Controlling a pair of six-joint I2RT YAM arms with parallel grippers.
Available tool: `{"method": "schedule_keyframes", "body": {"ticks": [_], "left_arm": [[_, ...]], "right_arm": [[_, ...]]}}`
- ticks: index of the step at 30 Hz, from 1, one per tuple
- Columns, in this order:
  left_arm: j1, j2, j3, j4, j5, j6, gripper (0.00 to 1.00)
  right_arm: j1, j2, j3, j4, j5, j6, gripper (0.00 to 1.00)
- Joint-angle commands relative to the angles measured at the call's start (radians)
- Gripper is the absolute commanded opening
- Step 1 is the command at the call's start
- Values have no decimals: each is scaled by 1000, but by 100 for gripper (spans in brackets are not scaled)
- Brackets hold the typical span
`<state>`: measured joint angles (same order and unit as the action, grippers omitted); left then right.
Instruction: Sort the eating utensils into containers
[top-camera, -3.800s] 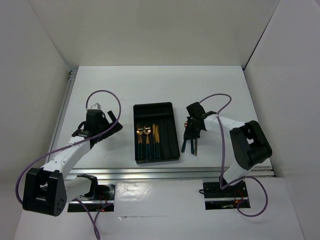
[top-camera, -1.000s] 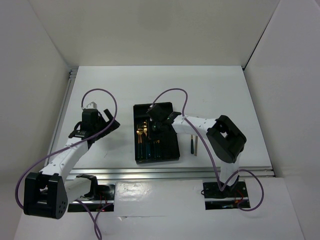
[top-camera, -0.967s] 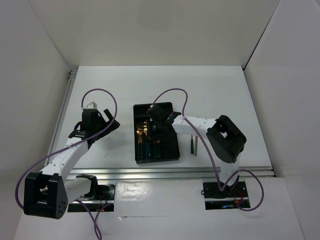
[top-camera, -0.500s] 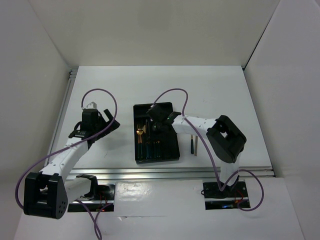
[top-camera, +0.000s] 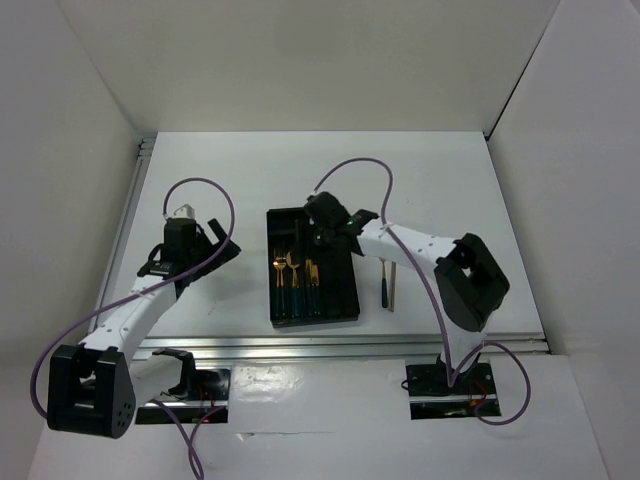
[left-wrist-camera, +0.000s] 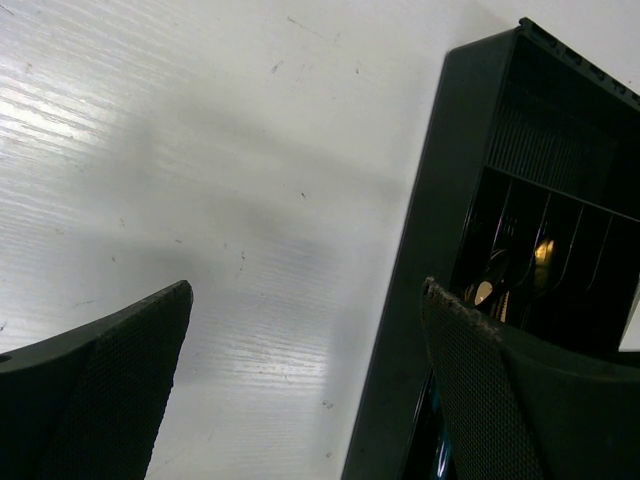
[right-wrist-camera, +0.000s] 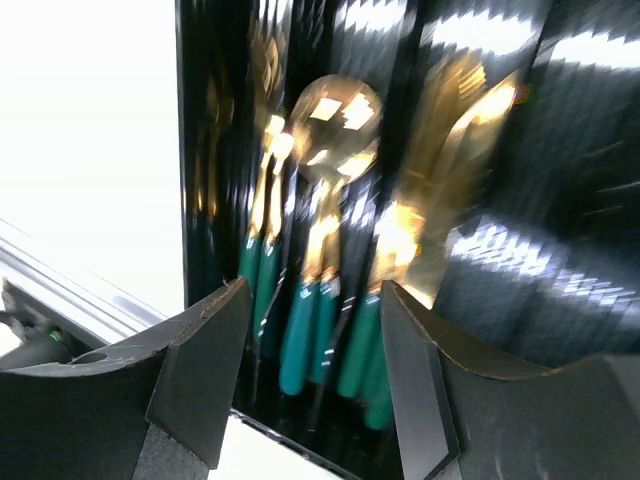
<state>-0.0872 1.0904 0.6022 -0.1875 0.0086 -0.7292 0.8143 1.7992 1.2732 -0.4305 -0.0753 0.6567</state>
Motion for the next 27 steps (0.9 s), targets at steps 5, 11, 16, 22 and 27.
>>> {"method": "schedule_keyframes", "body": {"ticks": [5,11,16,22,27], "left_arm": [[6,-46,-55,77,99,25,100],[6,-23,-64,99,122,45,100],[6,3,-45,108,142,54,100],[6,3,-35,88,122,65,100],[6,-20,-53,86,122,76,100]], "right_arm": [[-219,-181,-5,-60,86,-106,67],[-308,-303,-98,-93,218,-106,98],[-383,-348,-190,-102,187,-88,99],[-392,-348,-284,-99,177,-63,99],[-402,-339,-324,-85,198,-54,95]]}}
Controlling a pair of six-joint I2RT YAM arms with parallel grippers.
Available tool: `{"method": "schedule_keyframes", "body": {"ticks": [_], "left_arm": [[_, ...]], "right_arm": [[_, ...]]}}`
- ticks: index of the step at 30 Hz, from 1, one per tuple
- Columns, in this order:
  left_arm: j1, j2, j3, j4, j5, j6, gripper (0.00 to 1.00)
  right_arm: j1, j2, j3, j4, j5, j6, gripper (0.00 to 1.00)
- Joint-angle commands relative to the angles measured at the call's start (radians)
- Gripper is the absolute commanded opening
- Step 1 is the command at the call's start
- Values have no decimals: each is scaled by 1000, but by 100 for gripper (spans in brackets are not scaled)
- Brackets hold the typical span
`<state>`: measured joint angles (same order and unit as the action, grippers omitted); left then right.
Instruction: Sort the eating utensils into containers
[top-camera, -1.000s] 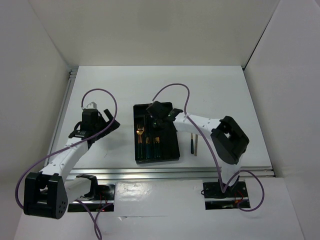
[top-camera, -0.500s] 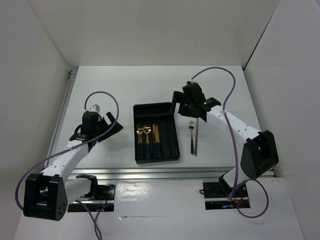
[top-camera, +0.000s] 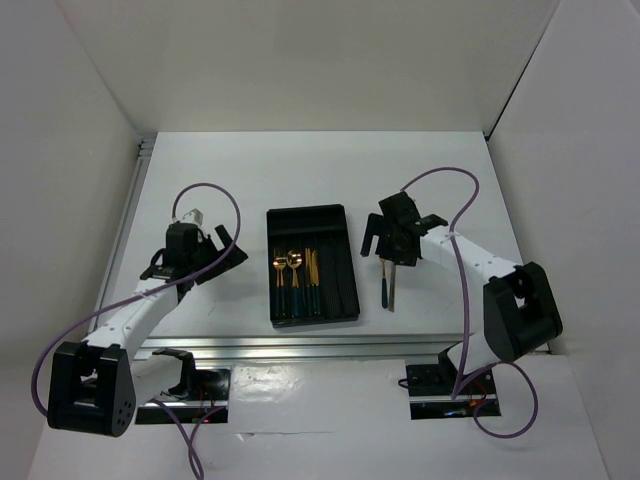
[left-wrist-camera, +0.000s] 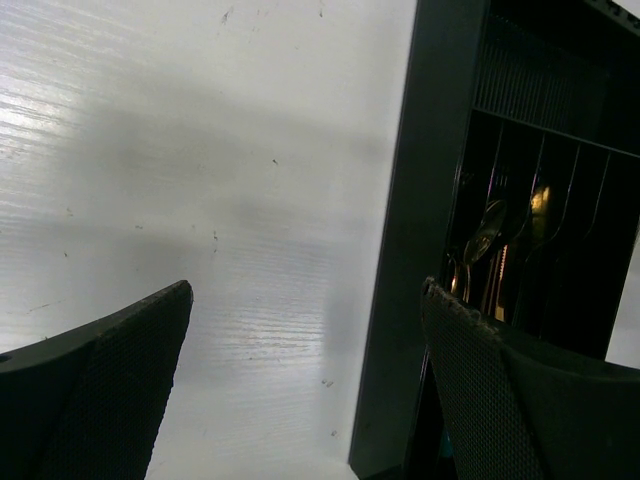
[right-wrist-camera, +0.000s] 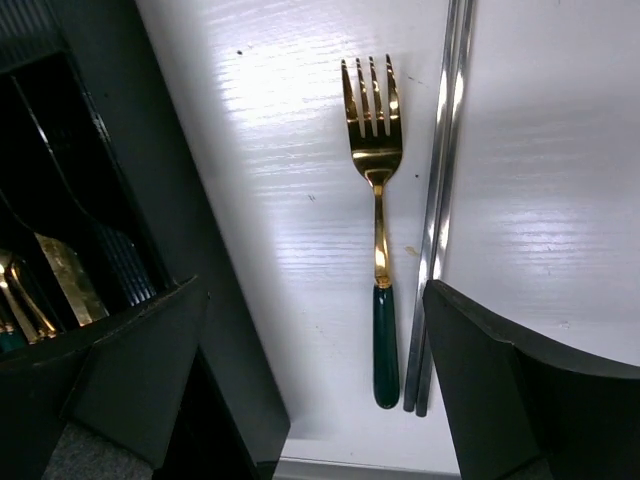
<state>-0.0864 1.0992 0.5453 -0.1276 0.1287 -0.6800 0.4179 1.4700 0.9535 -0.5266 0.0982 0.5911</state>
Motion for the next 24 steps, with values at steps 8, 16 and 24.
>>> {"method": "schedule_keyframes", "body": {"ticks": [8,16,24], "left_arm": [[5,40,47,20,-8,36,100],[5,41,47,19,-26,25,100],[5,60,56,19,-26,25,100]], "right_arm": [[-51,-22,-93,56,-29,-16,79],[-51,61,-91,97,-78,-57,59],[-51,81,-81,115,-87,-66,57]]}}
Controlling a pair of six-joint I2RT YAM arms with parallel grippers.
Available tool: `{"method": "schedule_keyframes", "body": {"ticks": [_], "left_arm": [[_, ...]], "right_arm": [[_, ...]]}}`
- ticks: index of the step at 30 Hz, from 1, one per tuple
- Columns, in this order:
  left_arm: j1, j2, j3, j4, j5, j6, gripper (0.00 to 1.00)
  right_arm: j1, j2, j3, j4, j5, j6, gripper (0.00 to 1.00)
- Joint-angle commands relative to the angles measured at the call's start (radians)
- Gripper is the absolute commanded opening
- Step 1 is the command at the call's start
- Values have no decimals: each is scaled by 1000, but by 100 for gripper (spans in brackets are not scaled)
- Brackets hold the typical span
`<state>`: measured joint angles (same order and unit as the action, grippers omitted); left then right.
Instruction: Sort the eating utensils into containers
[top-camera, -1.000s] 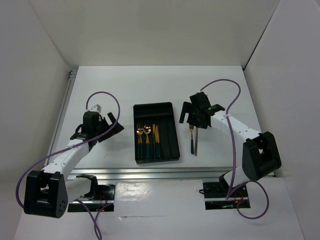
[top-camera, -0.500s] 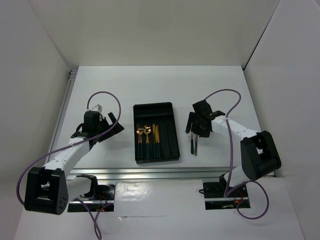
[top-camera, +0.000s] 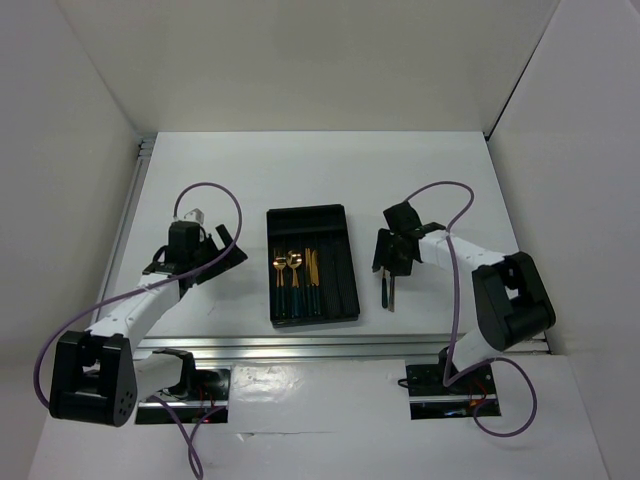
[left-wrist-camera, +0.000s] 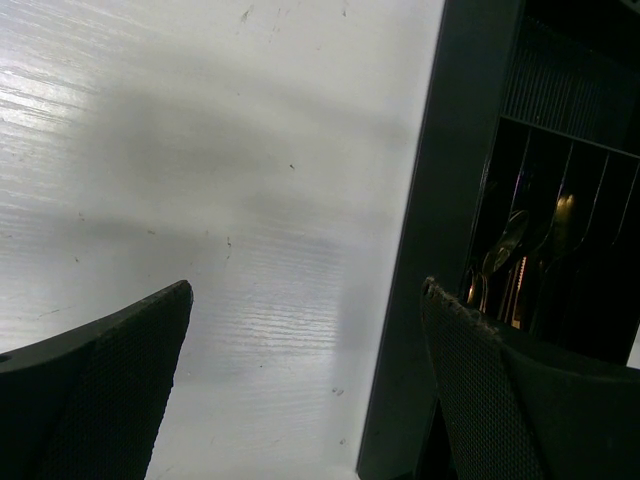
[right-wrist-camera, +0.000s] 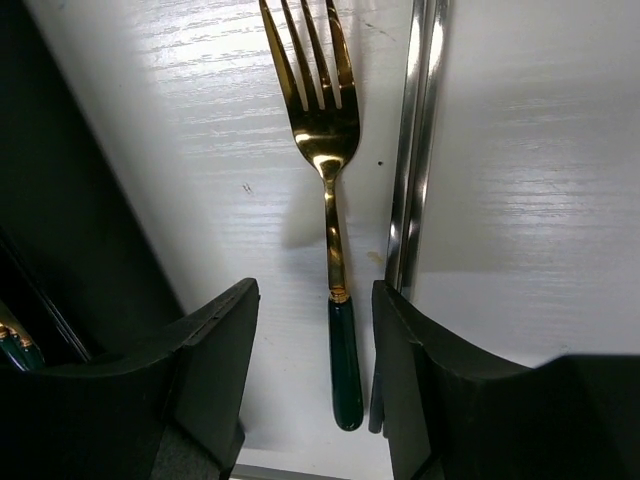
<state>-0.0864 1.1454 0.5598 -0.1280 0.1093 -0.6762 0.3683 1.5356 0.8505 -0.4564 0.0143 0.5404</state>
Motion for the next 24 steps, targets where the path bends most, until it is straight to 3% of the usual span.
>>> {"method": "schedule_keyframes", "body": {"ticks": [1,12,15,18,24], "left_arm": [[5,14,42,19,-7,21,100],[5,24,51,19,-25,21,100],[5,24,51,19,-25,21,100],[5,33,51,19,-25,21,100],[5,33,51,19,-25,30,100]], "right_arm": [[-2,15,22,45,-13,-16,57],[-2,100,2,76,-24,-16,35],[-2,118,2,76,-14,-16,24],[-2,158,2,67,-4,-16,0],[-2,132,71,1,7,-7,0]]}}
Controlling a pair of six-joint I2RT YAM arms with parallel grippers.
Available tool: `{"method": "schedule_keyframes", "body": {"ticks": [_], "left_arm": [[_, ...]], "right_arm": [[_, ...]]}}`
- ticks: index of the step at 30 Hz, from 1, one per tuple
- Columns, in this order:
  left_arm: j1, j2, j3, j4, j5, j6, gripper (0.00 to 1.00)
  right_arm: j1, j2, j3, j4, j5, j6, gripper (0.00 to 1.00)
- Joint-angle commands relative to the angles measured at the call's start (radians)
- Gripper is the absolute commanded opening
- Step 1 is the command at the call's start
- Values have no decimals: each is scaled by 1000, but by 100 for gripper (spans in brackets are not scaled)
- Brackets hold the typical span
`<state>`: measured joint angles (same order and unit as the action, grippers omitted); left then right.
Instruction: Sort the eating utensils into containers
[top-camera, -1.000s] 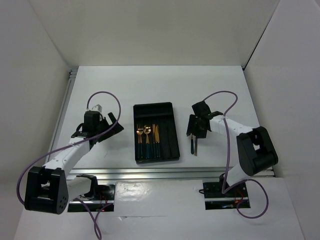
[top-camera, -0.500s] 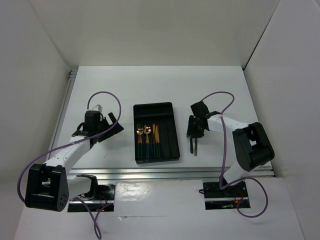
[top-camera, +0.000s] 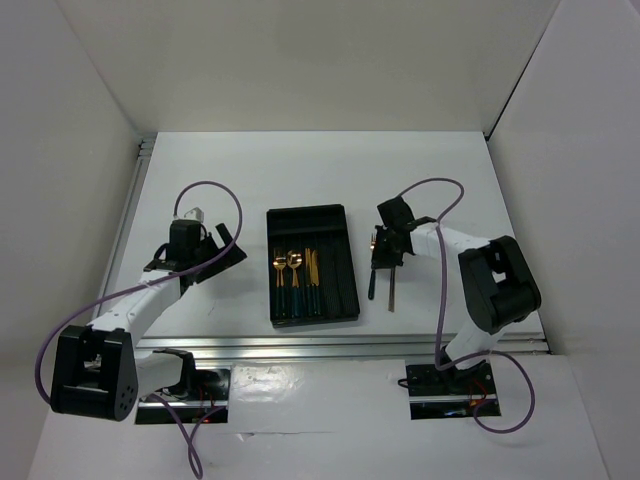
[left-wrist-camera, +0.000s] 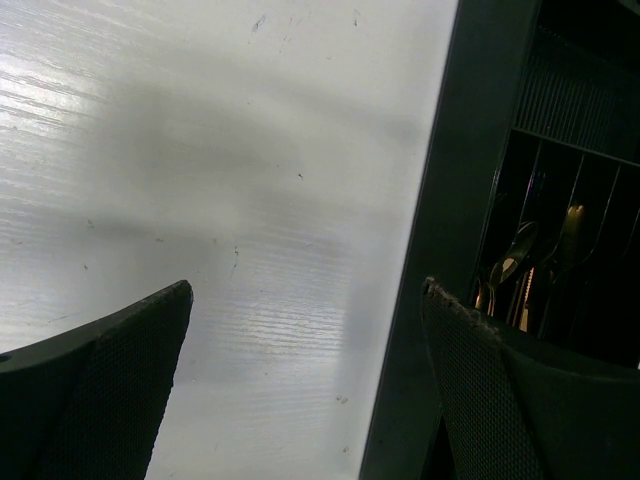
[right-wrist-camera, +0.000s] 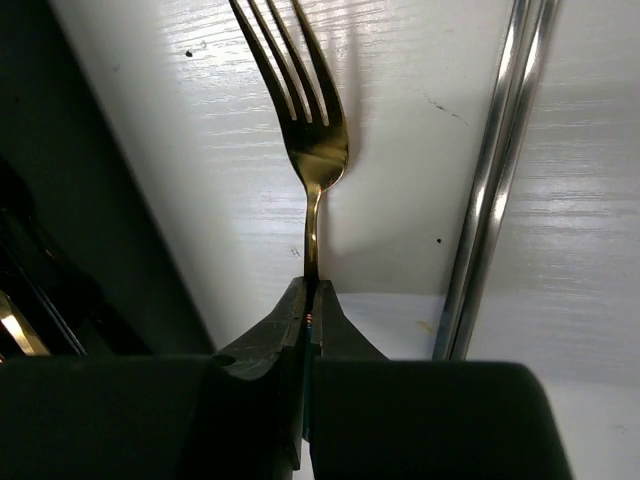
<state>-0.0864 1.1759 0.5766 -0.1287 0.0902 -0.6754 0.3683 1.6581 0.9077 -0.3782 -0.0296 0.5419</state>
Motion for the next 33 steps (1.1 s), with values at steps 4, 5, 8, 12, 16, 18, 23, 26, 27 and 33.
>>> {"method": "schedule_keyframes", "body": {"ticks": [4,5,8,12,16,18,23,26,27,33], "left_arm": [[5,2,43,20,-6,30,100],[5,2,43,20,-6,30,100],[5,2,43,20,3,30,100],[5,2,43,20,3,30,100],[5,-7,43,20,3,30,100],[5,-7,43,20,3,30,100],[5,-27,43,11,3,30,100],[5,-27,43,11,3,30,100],[5,-27,34,11,3,30,100],[5,-36,34,11,3,30,100]], "right_arm": [[9,-95,124,-143,40,-42,0],[20,-112,173,-143,40,-51,0],[49,-152,259,-157,-24,-82,0],[113,-164,301,-76,-162,-59,0],[199,-127,301,27,-257,1,0],[231,-83,301,68,-292,26,0],[319,15,310,135,-335,75,0],[353,29,277,188,-354,130,0],[353,29,267,215,-363,166,0],[362,20,163,378,-395,276,0]]}}
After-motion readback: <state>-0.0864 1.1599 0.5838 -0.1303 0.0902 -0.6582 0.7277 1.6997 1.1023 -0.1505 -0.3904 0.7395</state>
